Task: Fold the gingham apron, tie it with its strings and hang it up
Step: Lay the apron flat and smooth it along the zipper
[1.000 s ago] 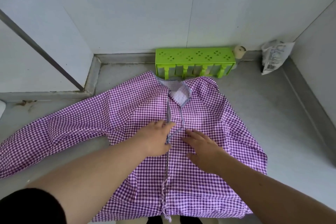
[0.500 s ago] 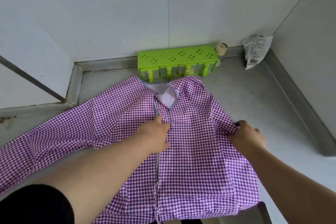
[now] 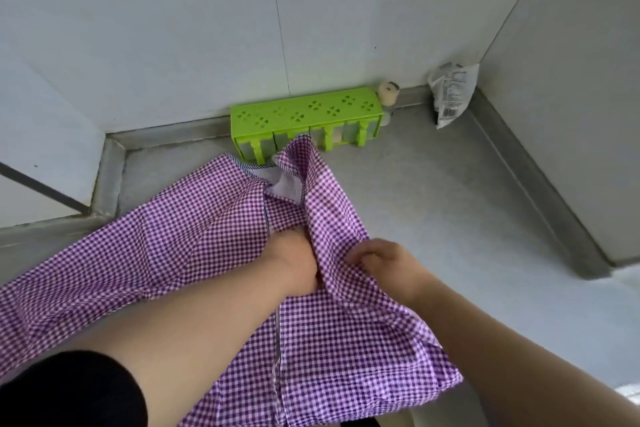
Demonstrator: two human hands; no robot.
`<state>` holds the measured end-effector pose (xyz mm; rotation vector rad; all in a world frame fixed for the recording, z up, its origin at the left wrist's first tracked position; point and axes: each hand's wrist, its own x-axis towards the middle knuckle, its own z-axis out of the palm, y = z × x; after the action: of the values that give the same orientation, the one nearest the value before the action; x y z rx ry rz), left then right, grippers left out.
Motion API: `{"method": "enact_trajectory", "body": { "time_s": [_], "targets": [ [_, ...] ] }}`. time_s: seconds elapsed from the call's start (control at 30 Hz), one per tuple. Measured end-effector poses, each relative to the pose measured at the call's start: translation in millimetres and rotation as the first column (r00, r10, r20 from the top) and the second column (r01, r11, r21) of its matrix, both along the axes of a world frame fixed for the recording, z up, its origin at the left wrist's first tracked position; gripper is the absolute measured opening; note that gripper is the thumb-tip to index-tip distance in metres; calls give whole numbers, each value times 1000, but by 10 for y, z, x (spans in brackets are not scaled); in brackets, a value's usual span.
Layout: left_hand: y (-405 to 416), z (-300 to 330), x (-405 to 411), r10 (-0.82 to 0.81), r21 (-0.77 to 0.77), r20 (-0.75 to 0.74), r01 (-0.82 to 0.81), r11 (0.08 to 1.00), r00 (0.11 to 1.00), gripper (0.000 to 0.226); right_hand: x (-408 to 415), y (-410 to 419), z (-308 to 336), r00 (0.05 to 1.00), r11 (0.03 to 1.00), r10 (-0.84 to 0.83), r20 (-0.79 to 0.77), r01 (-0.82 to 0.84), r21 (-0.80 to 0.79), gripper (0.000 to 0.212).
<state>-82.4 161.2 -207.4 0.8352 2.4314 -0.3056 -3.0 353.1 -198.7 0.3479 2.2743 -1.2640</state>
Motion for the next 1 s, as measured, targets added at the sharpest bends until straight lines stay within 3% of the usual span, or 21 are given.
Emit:
{"method": "enact_trajectory", "body": {
  "time_s": [0.07,0.1,0.17,0.3,0.37,0.47,0.67,0.73,0.83,0.93,1.0],
  "targets": [
    [33,-40,10,2,-71,-10,-2,997,1000,66,25,122,-187,990,951,-78,-119,110,289,33],
    [44,-66,12,-1,-105,-11,-1,995,1000,73,55,154,-253,991,935,-63,-121,101,340,30],
    [66,-101,21,26,-124,-2,-26,992,1000,81,126,161,-285,999,953,-45,-29,51,300,36],
    [192,-194,-18,47,-181,15,-44,983,999,86,145,65,-255,987,981,-144,73,133,141,78],
    [235,-244,-29,8,-248,31,0,969,999,87,130,36,-263,986,985,-112,120,94,148,65],
    [265,-197,-21,2,-257,23,4,966,1000,89,165,46,-259,988,989,-32,151,9,149,7],
    [300,-43,20,70,-198,51,-59,978,996,100,138,328,-59,993,989,-118,28,115,95,12],
    [294,-49,19,75,-183,52,-64,981,996,102,55,465,40,991,985,-132,4,131,117,18],
    [306,-55,35,53,-212,35,-44,976,998,102,-94,681,298,972,960,-201,-121,220,170,11],
    [314,-30,29,-34,-252,-27,26,967,999,102,-205,831,594,913,922,-325,-246,364,133,14],
    [326,-9,22,-162,-217,-78,142,966,984,99,-230,815,699,949,958,-273,-161,283,47,22]
  ]
}}
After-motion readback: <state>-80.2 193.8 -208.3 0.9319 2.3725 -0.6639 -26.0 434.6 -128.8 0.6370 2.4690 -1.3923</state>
